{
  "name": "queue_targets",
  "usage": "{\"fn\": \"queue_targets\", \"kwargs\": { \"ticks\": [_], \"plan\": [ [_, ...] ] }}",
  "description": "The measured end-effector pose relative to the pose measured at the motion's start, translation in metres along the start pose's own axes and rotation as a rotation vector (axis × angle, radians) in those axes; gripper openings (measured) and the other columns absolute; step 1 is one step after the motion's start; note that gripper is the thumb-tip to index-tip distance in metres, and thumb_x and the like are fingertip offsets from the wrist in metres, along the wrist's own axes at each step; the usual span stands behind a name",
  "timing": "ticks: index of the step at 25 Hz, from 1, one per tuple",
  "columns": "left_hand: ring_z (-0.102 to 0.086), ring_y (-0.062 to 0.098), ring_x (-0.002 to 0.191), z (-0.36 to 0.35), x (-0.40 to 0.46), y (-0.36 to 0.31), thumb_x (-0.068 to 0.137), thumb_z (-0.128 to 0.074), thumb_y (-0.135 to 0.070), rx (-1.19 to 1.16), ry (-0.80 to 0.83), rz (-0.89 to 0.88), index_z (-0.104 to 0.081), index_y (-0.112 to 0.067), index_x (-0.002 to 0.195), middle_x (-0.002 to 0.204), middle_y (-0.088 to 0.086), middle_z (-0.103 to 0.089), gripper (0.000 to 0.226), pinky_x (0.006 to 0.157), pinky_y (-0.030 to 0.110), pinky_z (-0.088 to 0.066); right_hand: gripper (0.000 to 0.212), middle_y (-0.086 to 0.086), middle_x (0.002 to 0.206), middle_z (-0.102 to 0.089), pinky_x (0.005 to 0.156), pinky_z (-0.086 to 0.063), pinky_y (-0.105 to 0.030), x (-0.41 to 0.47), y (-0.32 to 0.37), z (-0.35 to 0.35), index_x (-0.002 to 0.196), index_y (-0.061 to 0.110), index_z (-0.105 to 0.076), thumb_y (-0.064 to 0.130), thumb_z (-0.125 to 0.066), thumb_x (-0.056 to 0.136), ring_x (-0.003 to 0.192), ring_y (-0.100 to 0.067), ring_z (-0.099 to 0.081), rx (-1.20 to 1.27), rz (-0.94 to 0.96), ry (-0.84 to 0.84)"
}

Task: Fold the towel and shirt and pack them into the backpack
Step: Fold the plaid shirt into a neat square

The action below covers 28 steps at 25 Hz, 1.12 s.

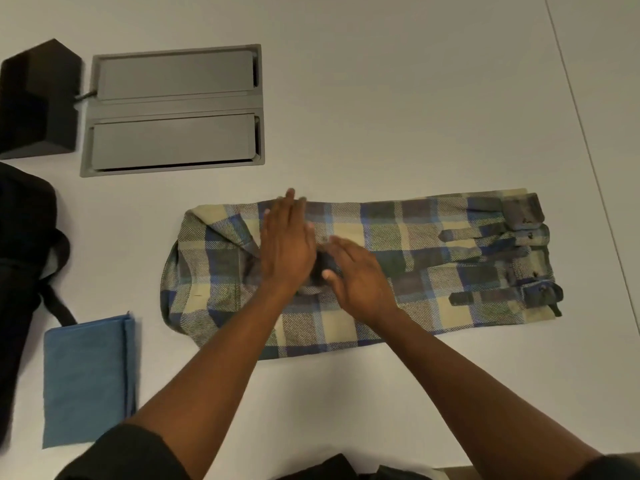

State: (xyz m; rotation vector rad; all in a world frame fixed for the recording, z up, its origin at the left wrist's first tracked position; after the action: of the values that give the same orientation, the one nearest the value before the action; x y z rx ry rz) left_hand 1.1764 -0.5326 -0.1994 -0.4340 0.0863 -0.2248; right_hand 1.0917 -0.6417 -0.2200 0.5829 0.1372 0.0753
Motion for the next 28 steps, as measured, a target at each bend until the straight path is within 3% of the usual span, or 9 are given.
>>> {"fn": "queue_targets", "kwargs": {
  "ticks": [2,5,8,15,19,23,28],
  "plan": [
    [0.0,0.025,0.153,-0.039,-0.027,-0.011,0.102,-0.03,-0.043,0.051,0.154,-0.029,-0.02,-0.018,0.157,0.166,0.007,-0.006,0.061,0.123,0.052,-0.004,0.063,-0.005,0.163,-0.018,0.122,-0.01,-0.043,0.01,-0.035,-0.001,0.155,0.018,-0.023,0.049,-0.035,0.101,0.151,-0.021,-0.012,-0.036,-0.097,0.062],
    [0.016,0.025,0.151,-0.072,-0.04,0.007,0.1,-0.023,-0.061,0.21,0.233,-0.038,0.002,-0.025,0.158,0.165,0.001,0.016,0.073,0.119,0.059,0.005,0.077,0.001,0.165,0.002,0.123,-0.003,-0.045,0.014,-0.076,-0.008,0.158,0.02,-0.005,0.066,-0.015,0.097,0.151,-0.016,0.007,-0.255,-0.046,0.207],
    [0.016,0.025,0.151,-0.076,-0.038,0.016,0.098,-0.023,-0.066,0.25,0.243,-0.075,0.005,-0.024,0.158,0.165,0.0,0.017,0.079,0.119,0.061,0.003,0.079,0.002,0.165,0.005,0.123,-0.003,-0.046,0.012,-0.112,0.007,0.158,0.023,0.0,0.07,-0.007,0.095,0.152,-0.018,0.009,-0.389,-0.027,0.199],
    [0.017,0.025,0.151,-0.075,-0.039,0.015,0.097,-0.016,-0.067,0.287,0.242,-0.053,0.006,-0.022,0.158,0.164,0.001,0.018,0.078,0.118,0.062,0.001,0.077,0.0,0.166,0.002,0.123,-0.003,-0.046,-0.035,-0.25,0.106,0.158,0.025,0.002,0.07,0.0,0.095,0.152,-0.018,0.004,-0.448,-0.346,0.087],
    [0.016,0.026,0.151,-0.071,-0.037,-0.028,0.101,-0.014,-0.058,0.303,0.164,-0.026,0.003,-0.018,0.158,0.165,0.005,0.015,0.072,0.119,0.061,0.004,0.081,-0.003,0.165,0.001,0.123,-0.002,-0.048,-0.014,-0.219,0.113,0.158,0.018,-0.004,0.068,-0.007,0.095,0.152,-0.021,0.003,-0.383,-0.315,0.012],
    [0.017,0.026,0.151,-0.102,-0.019,-0.079,0.099,-0.013,-0.062,0.246,0.227,-0.088,0.005,-0.024,0.158,0.165,0.002,0.014,0.073,0.118,0.061,0.003,0.078,-0.003,0.165,-0.003,0.123,-0.005,-0.046,0.017,-0.167,0.062,0.158,0.018,-0.008,0.065,-0.015,0.096,0.152,-0.021,0.001,-0.302,-0.154,0.077],
    [0.014,0.025,0.152,-0.115,-0.017,-0.065,0.095,-0.005,-0.069,0.326,0.221,-0.021,0.007,-0.027,0.158,0.165,0.0,0.014,0.076,0.119,0.06,0.0,0.077,0.0,0.165,0.004,0.123,-0.005,-0.045,0.004,-0.24,0.09,0.158,0.021,0.002,0.067,-0.008,0.097,0.152,-0.019,0.005,-0.374,-0.217,0.082]
  ]
}}
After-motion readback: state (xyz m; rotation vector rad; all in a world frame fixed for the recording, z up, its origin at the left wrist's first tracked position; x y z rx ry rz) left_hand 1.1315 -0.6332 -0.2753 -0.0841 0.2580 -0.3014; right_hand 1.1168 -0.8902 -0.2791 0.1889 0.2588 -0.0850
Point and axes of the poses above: each hand's wrist, its own x-axis towards the middle knuckle, its own z-axis out of the back of the hand, y = z × x, the point moved 10 cm from there along x, towards the middle knuckle
